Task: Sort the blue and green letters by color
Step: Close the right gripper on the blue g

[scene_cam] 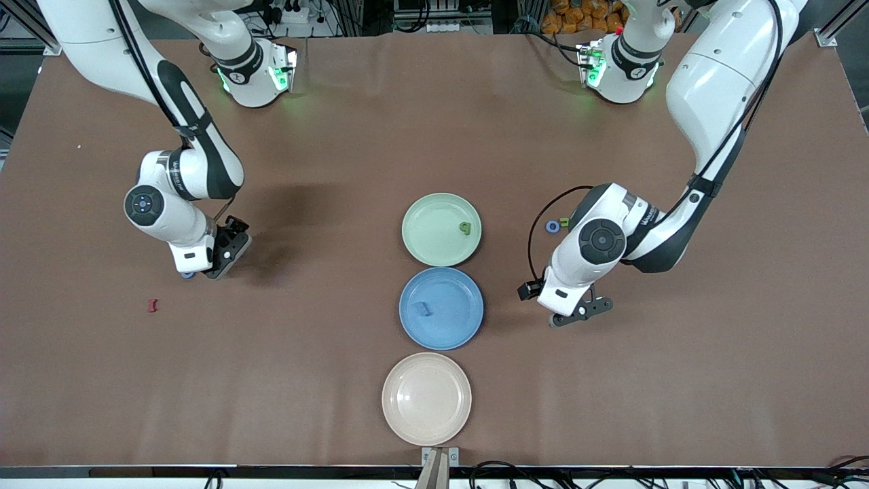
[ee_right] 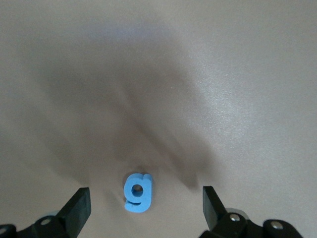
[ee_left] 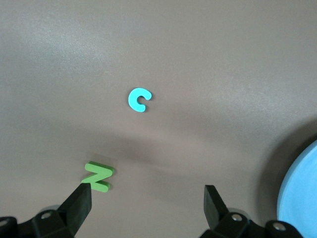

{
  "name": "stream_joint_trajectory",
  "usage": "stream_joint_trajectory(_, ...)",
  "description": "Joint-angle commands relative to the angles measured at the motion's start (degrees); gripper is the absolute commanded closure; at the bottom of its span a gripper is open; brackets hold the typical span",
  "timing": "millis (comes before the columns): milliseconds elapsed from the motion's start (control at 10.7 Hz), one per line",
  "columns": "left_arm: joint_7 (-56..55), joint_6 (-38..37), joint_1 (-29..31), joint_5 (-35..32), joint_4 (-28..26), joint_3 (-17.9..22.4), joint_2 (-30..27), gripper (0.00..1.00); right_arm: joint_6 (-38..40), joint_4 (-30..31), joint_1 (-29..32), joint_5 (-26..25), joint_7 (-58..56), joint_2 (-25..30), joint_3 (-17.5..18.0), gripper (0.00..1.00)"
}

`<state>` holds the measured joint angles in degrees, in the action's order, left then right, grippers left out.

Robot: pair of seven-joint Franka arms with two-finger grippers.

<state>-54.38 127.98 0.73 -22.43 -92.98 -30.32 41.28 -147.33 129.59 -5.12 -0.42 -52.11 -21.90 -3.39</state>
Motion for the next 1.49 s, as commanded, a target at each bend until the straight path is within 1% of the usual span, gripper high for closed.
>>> stream_joint_trajectory(0, 1.03, -0.37, 0.24, 1.60, -0.18, -0.01, -1.03, 0.00, -2.60, 0.57, 0.55, -0.28, -1.32, -0.34, 0.40, 0.00)
stream_joint_trajectory(933, 1.03, -0.37, 0.24, 1.60, -0.18, -0.01, -0.94, 0.00, -10.69, 5.32, 0.99, -0.28, -3.87, -0.17, 0.40, 0.00)
stream_joint_trajectory(1026, 1.12, -0.37, 0.24, 1.51, -0.18, -0.01, -0.94, 0.00, -10.61, 5.32, 0.99, -0.28, -4.39, -0.17, 0.40, 0.03)
stream_joint_trajectory(1213, 1.12, -0.37, 0.24, 1.51, -0.18, -0.01, -0.94, 0.00, -10.61, 5.23, 1.16, -0.28, -5.71, -0.17, 0.40, 0.51)
stream_joint_trajectory(1306, 1.12, -0.37, 0.24, 1.51, -0.18, -0.01, -0.94, 0.00, -10.61, 5.15, 2.12, -0.28, -7.72, -0.17, 0.40, 0.67)
stream_joint_trajectory(1400, 1.12, -0.37, 0.24, 1.51, -0.18, -0.01, -0.94, 0.00, -10.69, 4.97, 3.17, -0.28, -9.91, -0.17, 0.49, 0.80)
